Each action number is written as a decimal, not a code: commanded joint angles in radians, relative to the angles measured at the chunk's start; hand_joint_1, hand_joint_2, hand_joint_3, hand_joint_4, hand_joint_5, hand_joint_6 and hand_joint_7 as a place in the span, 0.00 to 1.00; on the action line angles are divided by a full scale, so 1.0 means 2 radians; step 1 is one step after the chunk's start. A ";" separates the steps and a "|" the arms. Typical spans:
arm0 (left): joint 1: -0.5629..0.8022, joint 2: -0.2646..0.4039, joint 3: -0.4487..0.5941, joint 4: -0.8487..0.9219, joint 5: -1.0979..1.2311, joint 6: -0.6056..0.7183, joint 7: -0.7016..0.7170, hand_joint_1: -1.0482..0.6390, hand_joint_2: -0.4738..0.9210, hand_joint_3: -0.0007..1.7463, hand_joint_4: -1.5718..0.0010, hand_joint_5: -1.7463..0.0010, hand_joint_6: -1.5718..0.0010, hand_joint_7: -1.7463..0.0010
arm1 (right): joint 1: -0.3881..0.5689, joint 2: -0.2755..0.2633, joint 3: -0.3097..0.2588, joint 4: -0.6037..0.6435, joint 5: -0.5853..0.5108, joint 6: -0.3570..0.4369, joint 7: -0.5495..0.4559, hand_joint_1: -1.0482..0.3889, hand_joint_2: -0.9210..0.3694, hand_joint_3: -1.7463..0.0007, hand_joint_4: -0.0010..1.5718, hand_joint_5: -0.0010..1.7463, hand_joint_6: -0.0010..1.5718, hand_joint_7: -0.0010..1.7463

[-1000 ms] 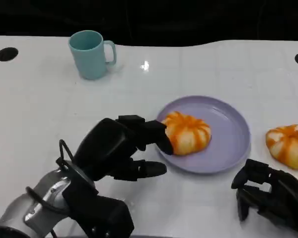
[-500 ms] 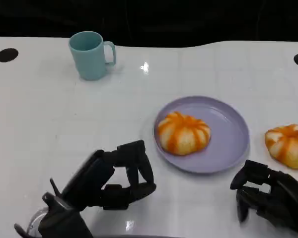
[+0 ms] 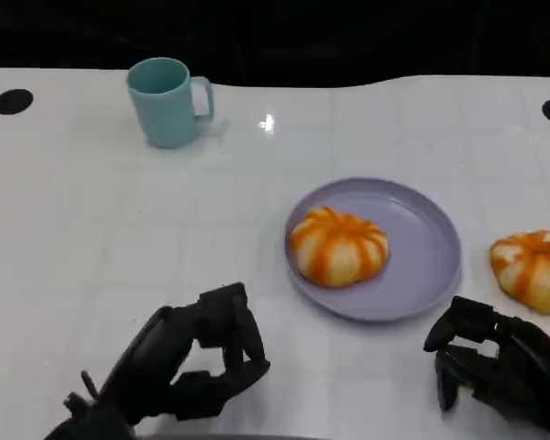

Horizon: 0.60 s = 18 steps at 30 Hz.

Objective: Grasp the bread from the table and place it into the plate.

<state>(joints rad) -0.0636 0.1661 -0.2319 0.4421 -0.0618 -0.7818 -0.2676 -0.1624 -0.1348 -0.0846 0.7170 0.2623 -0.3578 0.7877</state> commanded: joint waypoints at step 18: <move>0.095 -0.031 0.049 -0.105 -0.196 0.172 -0.136 0.22 1.00 0.22 0.50 0.00 0.60 0.00 | 0.015 -0.006 -0.001 -0.007 0.002 0.004 0.007 0.37 0.00 0.85 0.43 1.00 0.45 0.78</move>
<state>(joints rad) 0.0917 0.1014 -0.1650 0.2615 -0.3627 -0.5079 -0.4722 -0.1497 -0.1350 -0.0827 0.6946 0.2642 -0.3428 0.7891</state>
